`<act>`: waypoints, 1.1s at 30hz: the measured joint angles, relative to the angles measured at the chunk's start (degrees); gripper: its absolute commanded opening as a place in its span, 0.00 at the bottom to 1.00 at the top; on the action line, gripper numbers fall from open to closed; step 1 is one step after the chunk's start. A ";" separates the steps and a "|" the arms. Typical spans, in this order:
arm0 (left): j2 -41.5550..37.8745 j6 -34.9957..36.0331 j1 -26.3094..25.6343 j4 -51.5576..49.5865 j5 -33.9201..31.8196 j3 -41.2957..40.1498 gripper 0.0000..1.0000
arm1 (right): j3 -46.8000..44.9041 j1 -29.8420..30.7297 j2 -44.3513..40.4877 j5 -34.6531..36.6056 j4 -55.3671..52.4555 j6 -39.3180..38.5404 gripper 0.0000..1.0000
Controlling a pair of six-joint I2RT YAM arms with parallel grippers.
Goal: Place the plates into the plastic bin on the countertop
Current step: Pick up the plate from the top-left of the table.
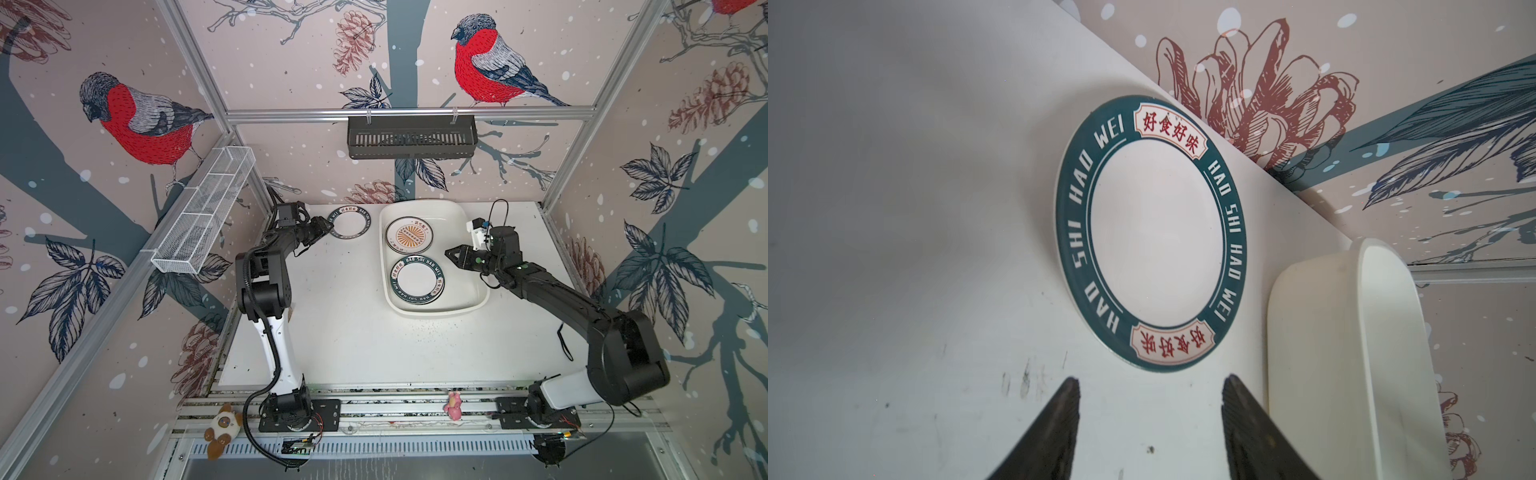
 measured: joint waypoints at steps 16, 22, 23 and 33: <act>7.89 1.07 0.00 -0.57 -0.37 6.95 0.53 | 1.42 -0.04 3.23 0.35 2.36 1.57 0.26; 10.82 0.48 -0.02 -1.16 -0.17 10.51 0.46 | 1.84 -0.04 4.20 0.35 2.69 1.73 0.26; 11.39 0.17 -0.02 -1.27 -0.17 10.82 0.46 | 1.86 -0.04 4.33 0.35 2.73 1.73 0.26; 13.57 -1.73 -0.02 -1.29 1.11 12.26 0.45 | 2.38 -0.20 5.38 0.35 3.23 1.77 0.26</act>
